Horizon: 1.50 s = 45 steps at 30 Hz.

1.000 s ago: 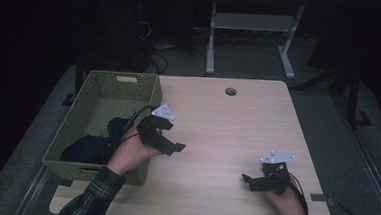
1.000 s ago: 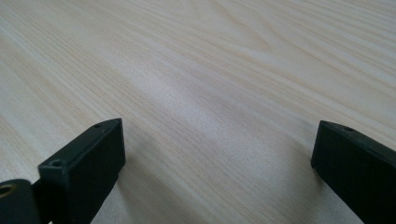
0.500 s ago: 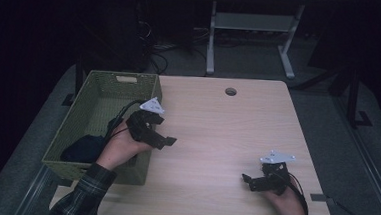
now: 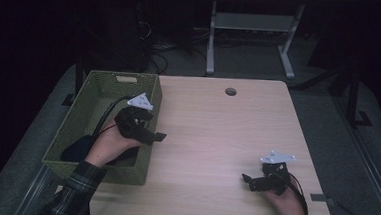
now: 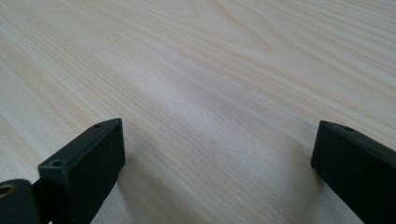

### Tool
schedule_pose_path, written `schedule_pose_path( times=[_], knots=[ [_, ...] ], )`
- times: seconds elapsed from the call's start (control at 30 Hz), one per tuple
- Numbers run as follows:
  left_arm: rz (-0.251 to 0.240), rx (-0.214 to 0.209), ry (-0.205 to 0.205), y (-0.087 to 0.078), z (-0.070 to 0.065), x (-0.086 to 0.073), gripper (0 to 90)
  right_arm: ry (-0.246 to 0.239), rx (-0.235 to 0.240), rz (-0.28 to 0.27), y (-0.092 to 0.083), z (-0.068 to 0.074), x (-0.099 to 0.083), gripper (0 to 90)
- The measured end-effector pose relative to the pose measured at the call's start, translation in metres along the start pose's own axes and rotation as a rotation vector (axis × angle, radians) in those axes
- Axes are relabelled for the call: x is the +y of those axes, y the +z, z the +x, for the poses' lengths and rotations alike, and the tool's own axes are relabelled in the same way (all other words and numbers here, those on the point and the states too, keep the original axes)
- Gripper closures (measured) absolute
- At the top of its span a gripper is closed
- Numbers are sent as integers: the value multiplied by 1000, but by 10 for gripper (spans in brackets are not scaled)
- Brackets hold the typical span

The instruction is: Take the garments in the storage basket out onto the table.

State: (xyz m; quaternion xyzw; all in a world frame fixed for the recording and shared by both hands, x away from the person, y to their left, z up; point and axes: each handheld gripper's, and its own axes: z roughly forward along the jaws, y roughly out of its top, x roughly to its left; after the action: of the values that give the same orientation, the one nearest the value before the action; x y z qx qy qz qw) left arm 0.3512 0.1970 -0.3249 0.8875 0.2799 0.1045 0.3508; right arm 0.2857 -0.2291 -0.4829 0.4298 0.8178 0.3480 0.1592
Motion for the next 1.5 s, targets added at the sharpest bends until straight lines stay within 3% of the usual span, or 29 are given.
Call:
schedule_pose_path(
  times=[0.9, 1.5],
  knots=[
    [40, 106, -56, -31, 32, -32, 139, 0, 0, 0, 0, 0, 0, 26],
    [124, 154, -77, -38, 45, -59, 139, 1, 0, 0, 0, 0, 0, 26]
  ],
)
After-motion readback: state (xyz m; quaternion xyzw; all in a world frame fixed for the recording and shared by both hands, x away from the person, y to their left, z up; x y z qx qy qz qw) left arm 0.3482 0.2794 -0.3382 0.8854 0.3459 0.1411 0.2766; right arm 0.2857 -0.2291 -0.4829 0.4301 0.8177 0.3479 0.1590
